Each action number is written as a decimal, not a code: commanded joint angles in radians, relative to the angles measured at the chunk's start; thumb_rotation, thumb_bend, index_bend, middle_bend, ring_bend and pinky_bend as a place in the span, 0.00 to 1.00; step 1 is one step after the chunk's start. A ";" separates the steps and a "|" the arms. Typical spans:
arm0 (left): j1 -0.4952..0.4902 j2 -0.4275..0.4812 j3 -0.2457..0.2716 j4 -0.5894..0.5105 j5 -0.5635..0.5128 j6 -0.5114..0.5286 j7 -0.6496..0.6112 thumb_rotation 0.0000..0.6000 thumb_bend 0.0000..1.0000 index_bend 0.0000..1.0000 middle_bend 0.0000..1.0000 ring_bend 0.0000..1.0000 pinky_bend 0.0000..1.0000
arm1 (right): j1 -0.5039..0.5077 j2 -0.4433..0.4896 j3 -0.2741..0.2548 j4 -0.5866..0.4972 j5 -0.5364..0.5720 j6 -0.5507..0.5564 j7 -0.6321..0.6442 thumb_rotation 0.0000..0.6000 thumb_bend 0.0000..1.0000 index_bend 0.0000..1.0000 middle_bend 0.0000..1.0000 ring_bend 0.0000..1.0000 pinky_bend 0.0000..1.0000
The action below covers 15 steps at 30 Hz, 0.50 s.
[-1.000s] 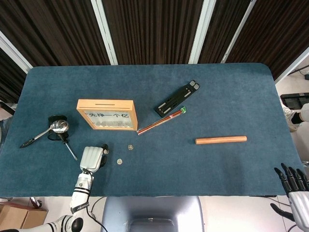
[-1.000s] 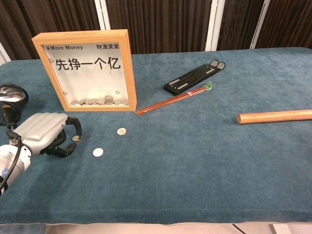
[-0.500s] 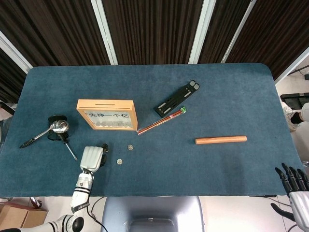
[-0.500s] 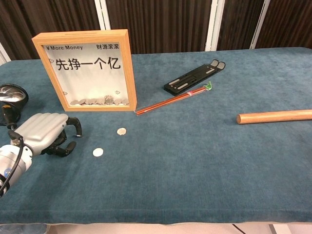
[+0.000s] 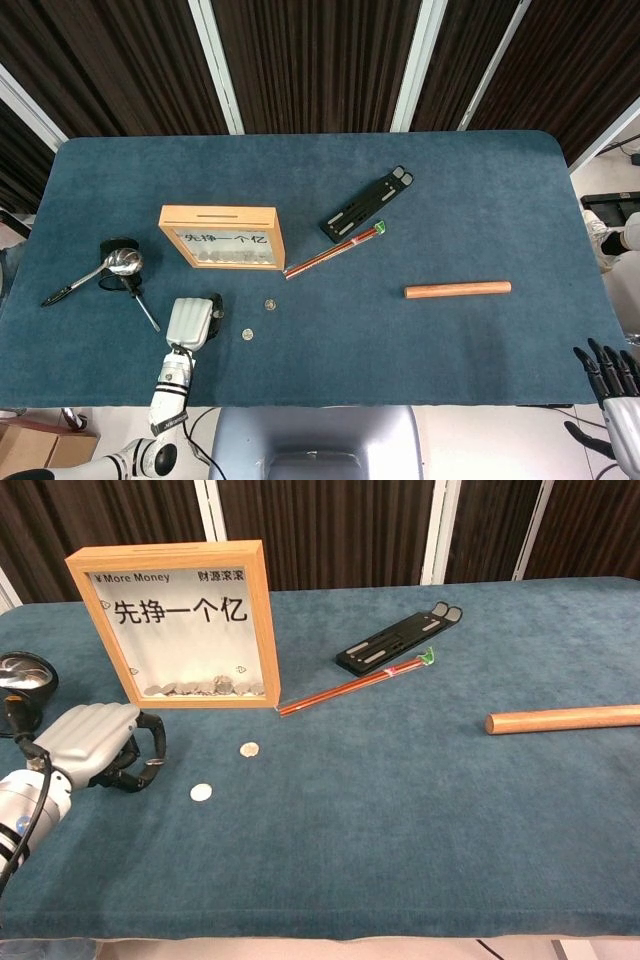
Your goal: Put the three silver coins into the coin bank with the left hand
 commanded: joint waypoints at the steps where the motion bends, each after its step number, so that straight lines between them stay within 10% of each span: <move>1: -0.001 0.000 0.000 0.000 0.004 0.005 -0.004 1.00 0.40 0.51 1.00 1.00 1.00 | 0.001 0.000 -0.001 -0.001 0.000 -0.003 -0.003 1.00 0.22 0.00 0.00 0.00 0.00; 15: -0.007 -0.010 0.001 0.021 0.013 0.014 -0.018 1.00 0.49 0.61 1.00 1.00 1.00 | -0.001 0.001 -0.001 -0.001 0.001 -0.003 -0.002 1.00 0.22 0.00 0.00 0.00 0.00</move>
